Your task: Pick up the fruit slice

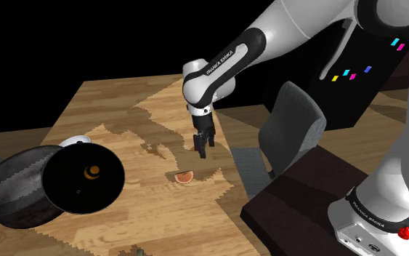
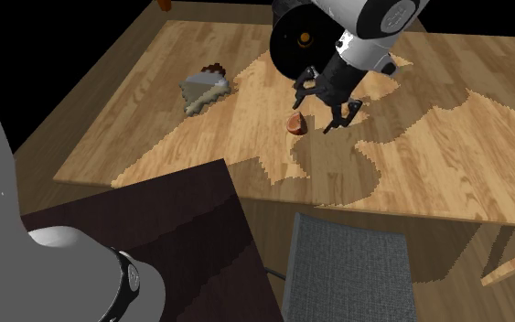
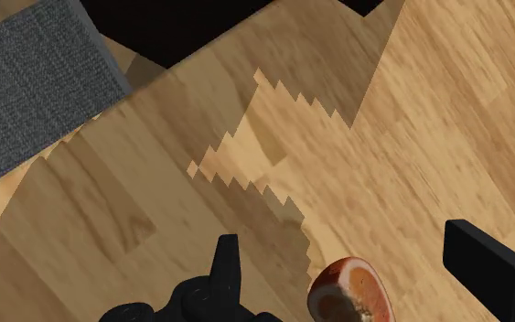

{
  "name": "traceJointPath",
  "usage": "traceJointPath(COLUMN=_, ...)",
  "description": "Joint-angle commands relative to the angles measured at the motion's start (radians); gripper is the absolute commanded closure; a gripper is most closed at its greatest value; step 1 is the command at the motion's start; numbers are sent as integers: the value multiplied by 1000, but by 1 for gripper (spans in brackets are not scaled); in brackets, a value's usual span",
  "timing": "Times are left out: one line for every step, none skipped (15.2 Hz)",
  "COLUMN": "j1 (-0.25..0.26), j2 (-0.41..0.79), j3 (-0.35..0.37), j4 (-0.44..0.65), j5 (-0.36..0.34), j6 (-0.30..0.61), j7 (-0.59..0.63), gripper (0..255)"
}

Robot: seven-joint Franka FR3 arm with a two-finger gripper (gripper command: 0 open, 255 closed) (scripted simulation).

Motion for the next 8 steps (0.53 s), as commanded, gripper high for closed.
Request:
traceJointPath(j1=11, j2=71, j3=10, j4=61, j5=1, j6=0, j7=-7, gripper=0)
traceJointPath(j1=18, j2=108, j3=15, j4=92, j5=1, j6=0, j7=-9, gripper=0)
traceJointPath(j1=25, j2=145, j3=21, j4=125, j5=1, j6=-1, j7=-11, gripper=0)
traceJointPath(j1=32, j2=182, j3=26, j4=159, j5=0, j6=-3, j7=-13, gripper=0)
traceJointPath(j1=40, j2=220, j3=30, j4=194, j5=-1, j6=-5, j7=-14, gripper=0)
traceJointPath(j1=48, j2=257, j3=35, j4=230, j5=-2, j6=-9, j7=-16, gripper=0)
traceJointPath(j1=56, j2=295, j3=40, j4=268, j5=-3, j6=-14, j7=-17, gripper=0)
traceJointPath(j1=65, j2=333, j3=44, j4=307, j5=-5, j6=-20, j7=-19, gripper=0)
